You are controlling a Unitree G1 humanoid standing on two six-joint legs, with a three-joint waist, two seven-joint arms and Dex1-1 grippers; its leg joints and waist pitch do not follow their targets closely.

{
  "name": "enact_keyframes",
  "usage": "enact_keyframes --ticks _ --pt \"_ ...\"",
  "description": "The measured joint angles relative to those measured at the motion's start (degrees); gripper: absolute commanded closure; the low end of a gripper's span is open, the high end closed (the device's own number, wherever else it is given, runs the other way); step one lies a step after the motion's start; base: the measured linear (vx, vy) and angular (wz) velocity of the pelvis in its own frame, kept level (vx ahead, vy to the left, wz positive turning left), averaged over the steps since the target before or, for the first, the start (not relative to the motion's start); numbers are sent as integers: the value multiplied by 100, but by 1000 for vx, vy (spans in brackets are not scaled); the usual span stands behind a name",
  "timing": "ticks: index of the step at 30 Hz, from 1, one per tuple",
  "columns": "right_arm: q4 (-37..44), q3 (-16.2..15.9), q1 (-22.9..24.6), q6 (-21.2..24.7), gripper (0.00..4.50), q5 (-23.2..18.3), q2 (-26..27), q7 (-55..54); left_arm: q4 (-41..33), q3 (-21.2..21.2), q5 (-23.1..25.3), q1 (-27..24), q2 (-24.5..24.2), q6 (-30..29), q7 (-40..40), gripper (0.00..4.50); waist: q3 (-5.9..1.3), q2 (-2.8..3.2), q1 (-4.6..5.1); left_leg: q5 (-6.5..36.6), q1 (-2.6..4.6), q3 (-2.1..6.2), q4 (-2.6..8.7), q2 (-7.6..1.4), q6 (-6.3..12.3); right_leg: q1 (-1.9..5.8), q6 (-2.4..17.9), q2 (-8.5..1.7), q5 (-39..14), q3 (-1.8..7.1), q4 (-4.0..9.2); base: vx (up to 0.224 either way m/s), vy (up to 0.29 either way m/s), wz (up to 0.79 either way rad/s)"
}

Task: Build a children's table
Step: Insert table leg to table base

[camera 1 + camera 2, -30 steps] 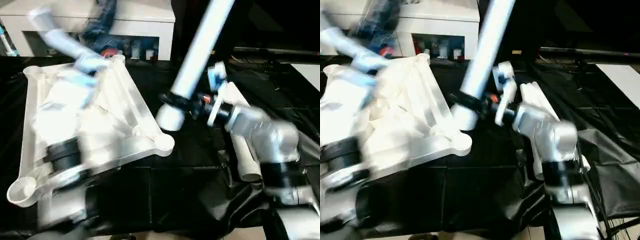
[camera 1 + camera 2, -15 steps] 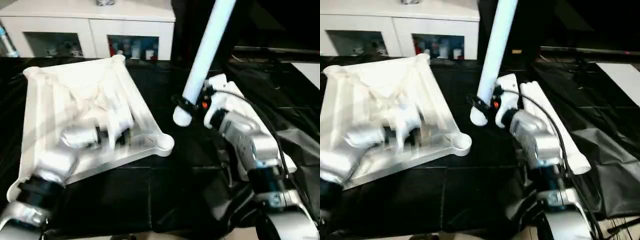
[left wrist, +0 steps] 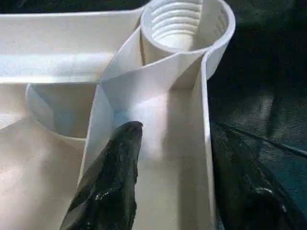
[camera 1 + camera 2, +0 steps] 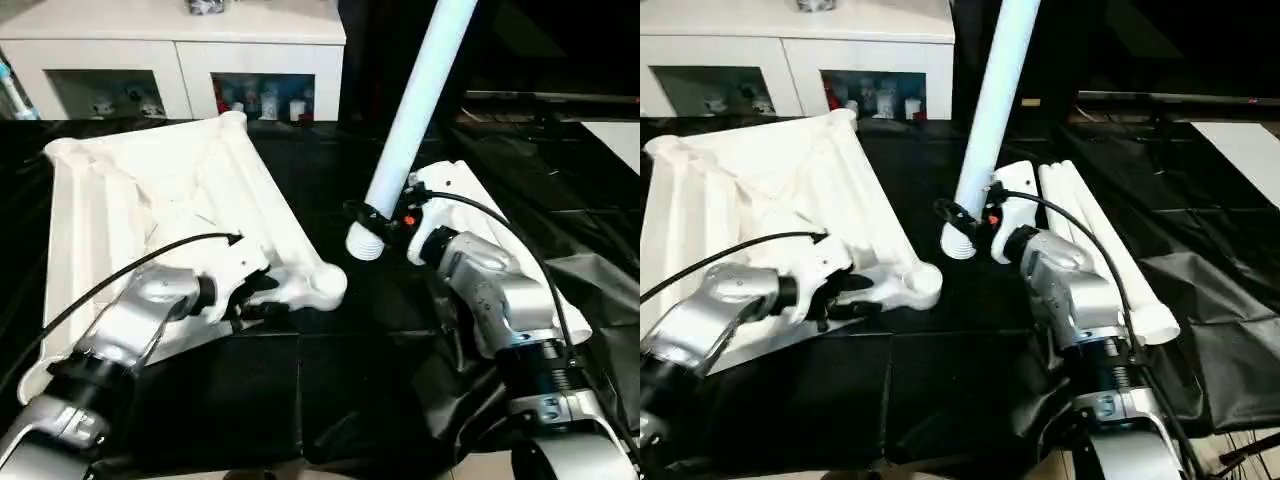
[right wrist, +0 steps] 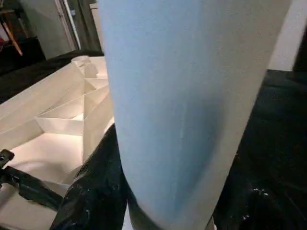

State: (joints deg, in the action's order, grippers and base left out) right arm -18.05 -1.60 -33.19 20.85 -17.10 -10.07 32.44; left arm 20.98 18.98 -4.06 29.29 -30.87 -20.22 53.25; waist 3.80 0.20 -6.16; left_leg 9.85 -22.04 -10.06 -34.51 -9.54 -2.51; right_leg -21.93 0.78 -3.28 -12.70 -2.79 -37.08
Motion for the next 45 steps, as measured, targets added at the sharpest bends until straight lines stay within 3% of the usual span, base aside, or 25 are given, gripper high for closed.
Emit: enact_keyframes --ticks 9,19,23,30,38,45 --pt "-64 -1 -1 -108 264 114 0 -2 -618 -1 22 -134 -117 -1016 -4 323 3 16 49 0 -1 0 1 0 0 -1 1 0 0 -1 3 0 0 0" --pt "-110 -2 -2 -124 264 124 52 36 -1161 -152 -78 -433 -123 -1471 -163 389 4 23 35 0 -5 0 1 0 1 -2 1 0 0 -1 5 0 0 0" --pt "-149 -71 -4 -48 264 117 51 207 -1249 -188 -83 -500 -113 -1463 -206 420 3 16 25 0 -5 0 1 -1 1 -2 1 0 0 -1 5 0 0 0" --pt "67 -404 41 627 264 -304 -9 1118 -1417 -236 -127 -647 -48 -1348 -224 450 4 7 53 -3 -10 -1 2 0 8 -4 0 1 -9 0 11 0 0 0" --pt "-85 -389 -7 692 264 -310 -62 1184 -1375 -339 -124 -785 89 -944 -219 450 0 9 34 -3 -10 -5 2 1 8 -5 0 0 -9 3 11 0 0 0" --pt "-588 -397 -229 656 264 -212 -56 1185 -1363 -361 -120 -912 72 -502 -137 450 -3 -25 20 -3 -11 -7 3 0 10 -6 -4 0 -12 4 13 0 0 0"
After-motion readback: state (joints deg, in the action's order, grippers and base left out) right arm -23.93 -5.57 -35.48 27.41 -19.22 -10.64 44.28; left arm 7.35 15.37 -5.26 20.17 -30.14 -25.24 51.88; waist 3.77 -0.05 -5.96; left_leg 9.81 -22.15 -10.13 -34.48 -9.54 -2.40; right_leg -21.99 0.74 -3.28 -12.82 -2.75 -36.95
